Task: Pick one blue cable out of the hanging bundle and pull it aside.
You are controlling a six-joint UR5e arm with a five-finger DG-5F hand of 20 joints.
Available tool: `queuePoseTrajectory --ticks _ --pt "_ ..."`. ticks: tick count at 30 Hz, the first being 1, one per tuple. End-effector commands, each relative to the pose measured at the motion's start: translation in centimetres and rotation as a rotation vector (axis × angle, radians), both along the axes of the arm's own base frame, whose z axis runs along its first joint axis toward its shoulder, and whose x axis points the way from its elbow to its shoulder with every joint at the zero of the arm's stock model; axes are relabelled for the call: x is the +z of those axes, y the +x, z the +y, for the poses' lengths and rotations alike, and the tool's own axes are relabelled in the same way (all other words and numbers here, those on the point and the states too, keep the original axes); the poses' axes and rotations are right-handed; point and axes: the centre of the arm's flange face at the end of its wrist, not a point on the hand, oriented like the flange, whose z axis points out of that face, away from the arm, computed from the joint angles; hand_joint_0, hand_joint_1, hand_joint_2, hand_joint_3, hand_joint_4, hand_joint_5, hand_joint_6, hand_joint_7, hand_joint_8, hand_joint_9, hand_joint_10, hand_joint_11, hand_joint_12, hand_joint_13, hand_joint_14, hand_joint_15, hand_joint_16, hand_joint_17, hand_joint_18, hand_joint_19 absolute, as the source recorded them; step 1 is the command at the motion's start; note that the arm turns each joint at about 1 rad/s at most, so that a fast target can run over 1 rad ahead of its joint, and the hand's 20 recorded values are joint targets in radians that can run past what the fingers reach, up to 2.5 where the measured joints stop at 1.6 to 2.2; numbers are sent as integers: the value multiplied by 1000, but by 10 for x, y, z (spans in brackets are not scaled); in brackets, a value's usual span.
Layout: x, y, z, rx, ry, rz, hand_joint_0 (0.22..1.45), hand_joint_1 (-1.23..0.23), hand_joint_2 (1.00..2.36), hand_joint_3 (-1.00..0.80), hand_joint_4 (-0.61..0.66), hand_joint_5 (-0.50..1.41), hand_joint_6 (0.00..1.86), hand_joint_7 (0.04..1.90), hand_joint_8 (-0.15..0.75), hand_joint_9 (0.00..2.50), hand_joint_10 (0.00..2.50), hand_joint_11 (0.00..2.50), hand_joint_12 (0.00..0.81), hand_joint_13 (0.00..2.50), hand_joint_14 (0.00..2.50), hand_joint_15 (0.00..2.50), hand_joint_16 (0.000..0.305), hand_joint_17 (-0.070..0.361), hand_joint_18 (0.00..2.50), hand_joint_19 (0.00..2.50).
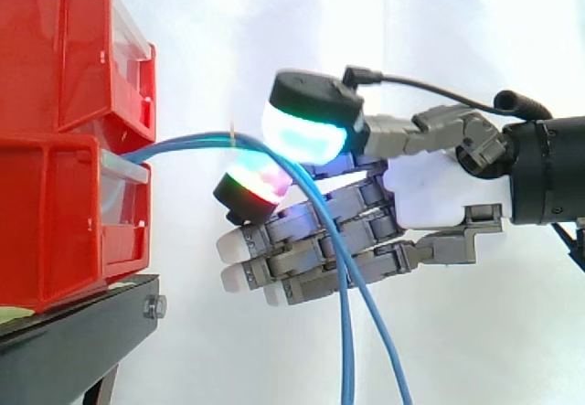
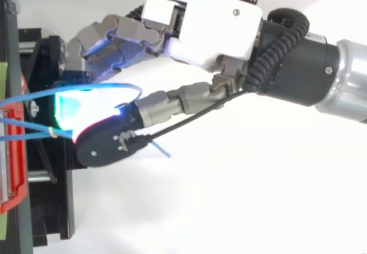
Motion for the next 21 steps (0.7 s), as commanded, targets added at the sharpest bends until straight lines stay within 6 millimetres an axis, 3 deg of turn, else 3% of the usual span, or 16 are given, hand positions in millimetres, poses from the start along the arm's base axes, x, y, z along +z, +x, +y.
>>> queuePoseTrajectory --ticks 1,9,12,17,19,21 --pt "-1 -2 0 -1 1 13 697 -892 1003 -463 10 -181 904 944 218 660 5 163 269 463 0 33 26 59 274 0" --pt "-3 -3 0 -1 6 30 680 -926 1000 -500 38 -169 892 897 219 687 5 160 267 480 0 40 26 59 300 0" --pt "-4 -5 -1 0 10 44 603 -922 1000 -500 94 -145 878 1001 225 721 5 175 266 496 1 59 26 59 307 0" --pt "-4 -6 -1 -2 13 47 451 -751 1000 -500 159 -112 792 968 258 760 4 147 305 507 4 64 34 76 321 0" --pt "-4 -6 -1 -2 15 47 436 -688 1000 -500 190 -87 698 1040 264 763 4 146 314 506 2 72 35 80 320 8" --pt "-4 -6 -2 -2 14 47 431 -602 1000 -500 197 -57 549 1261 267 759 3 123 318 505 3 73 36 82 305 12"
